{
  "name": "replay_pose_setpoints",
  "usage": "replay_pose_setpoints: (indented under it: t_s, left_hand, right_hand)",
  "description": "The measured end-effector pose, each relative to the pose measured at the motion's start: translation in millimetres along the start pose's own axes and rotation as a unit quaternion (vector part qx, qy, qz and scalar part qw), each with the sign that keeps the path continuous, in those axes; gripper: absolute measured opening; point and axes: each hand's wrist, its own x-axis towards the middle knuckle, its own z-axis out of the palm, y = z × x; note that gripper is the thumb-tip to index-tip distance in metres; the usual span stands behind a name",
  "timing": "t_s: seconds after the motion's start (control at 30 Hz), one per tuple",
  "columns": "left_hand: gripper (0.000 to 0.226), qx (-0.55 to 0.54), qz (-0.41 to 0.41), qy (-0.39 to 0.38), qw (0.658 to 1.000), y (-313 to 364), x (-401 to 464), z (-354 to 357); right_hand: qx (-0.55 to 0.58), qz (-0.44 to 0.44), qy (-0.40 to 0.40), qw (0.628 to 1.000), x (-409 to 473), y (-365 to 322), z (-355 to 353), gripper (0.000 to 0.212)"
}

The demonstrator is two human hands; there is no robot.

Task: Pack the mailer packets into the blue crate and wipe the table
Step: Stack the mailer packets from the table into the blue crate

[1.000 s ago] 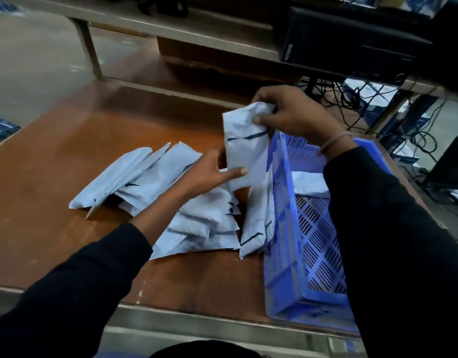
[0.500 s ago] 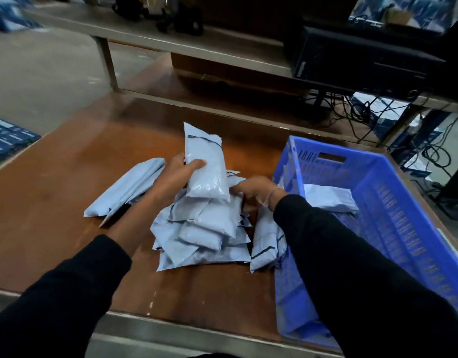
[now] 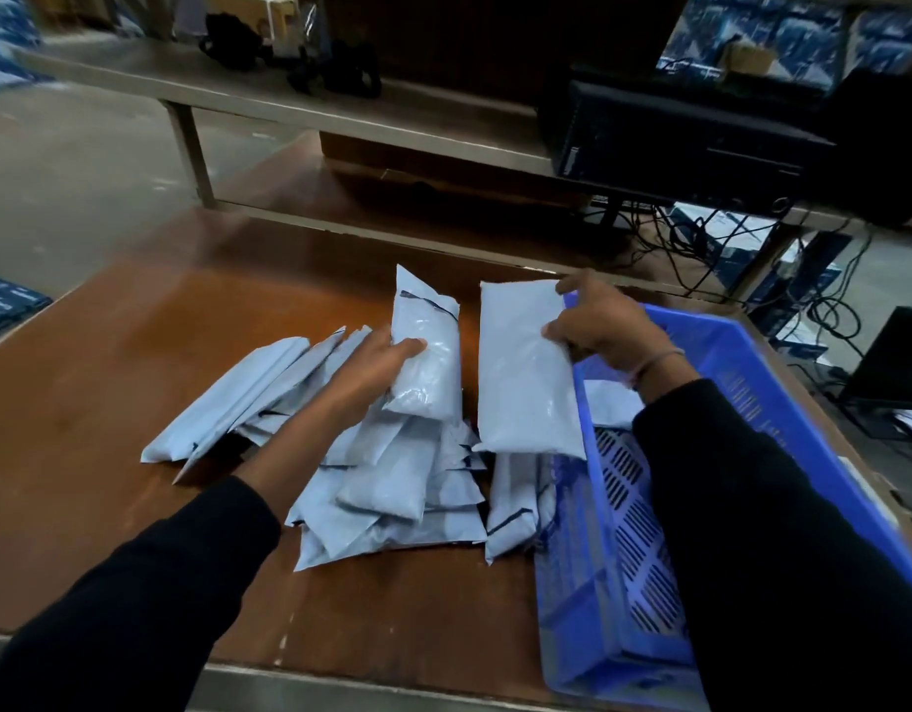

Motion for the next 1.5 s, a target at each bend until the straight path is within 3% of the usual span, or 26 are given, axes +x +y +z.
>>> replay_pose_setpoints:
  t_s: [0.1,0.23,0.33,0.43,0.53,0.63,0.73,0.83,0.9,1.0,1.07,1.23,1.37,1.5]
  left_hand:
    - [0.029,-0.043,-0.023,-0.027,0.998,6,-3,19]
    - [0.057,-0.125,-0.019,-0.111,0.986,14,-6,35]
    - [0.070,-0.054,0.021,-0.174,0.983,21,-6,42]
    - [0.090,0.088,0.077,-0.172,0.978,28,-2,45]
    - [0.090,0.189,0.155,-0.168,0.955,43,-2,52]
    - [0.103,0.329,0.255,-0.131,0.900,62,5,63]
    - [0.111,0.520,0.274,-0.084,0.804,84,8,85]
    - [0.103,0.647,0.356,-0.037,0.673,109,3,121]
    - [0.092,0.675,0.397,-0.019,0.622,123,4,146]
    - [0.073,0.687,0.436,-0.016,0.581,132,11,184]
    - [0.067,0.690,0.457,-0.020,0.561,133,16,208]
    - [0.065,0.695,0.474,-0.067,0.536,111,38,258]
    - [0.068,0.737,0.446,-0.098,0.499,78,68,282]
    - [0.075,0.758,0.366,-0.133,0.523,58,93,294]
  right_hand:
    - [0.144,-0.003,-0.046,0.989,2,3,-9,0.056]
    - [0.202,0.011,-0.054,0.978,-1,13,7,0.059]
    - [0.230,0.024,-0.046,0.972,2,23,12,0.069]
    - [0.238,0.025,-0.039,0.970,4,32,10,0.072]
    - [0.230,-0.003,-0.019,0.973,3,42,2,0.077]
    - [0.040,-0.123,0.130,0.983,3,56,-11,0.091]
    - [-0.096,-0.273,0.246,0.925,2,66,-33,0.114]
    - [-0.265,-0.349,0.282,0.853,2,74,-61,0.108]
    - [-0.332,-0.342,0.287,0.831,-1,83,-77,0.093]
    - [-0.383,-0.312,0.310,0.812,-1,108,-102,0.057]
    - [-0.418,-0.277,0.316,0.805,-2,128,-120,0.045]
    - [-0.492,-0.229,0.288,0.789,7,183,-143,0.039]
    - [-0.508,-0.216,0.211,0.807,32,220,-131,0.027]
    - [-0.476,-0.198,0.152,0.843,59,235,-107,0.037]
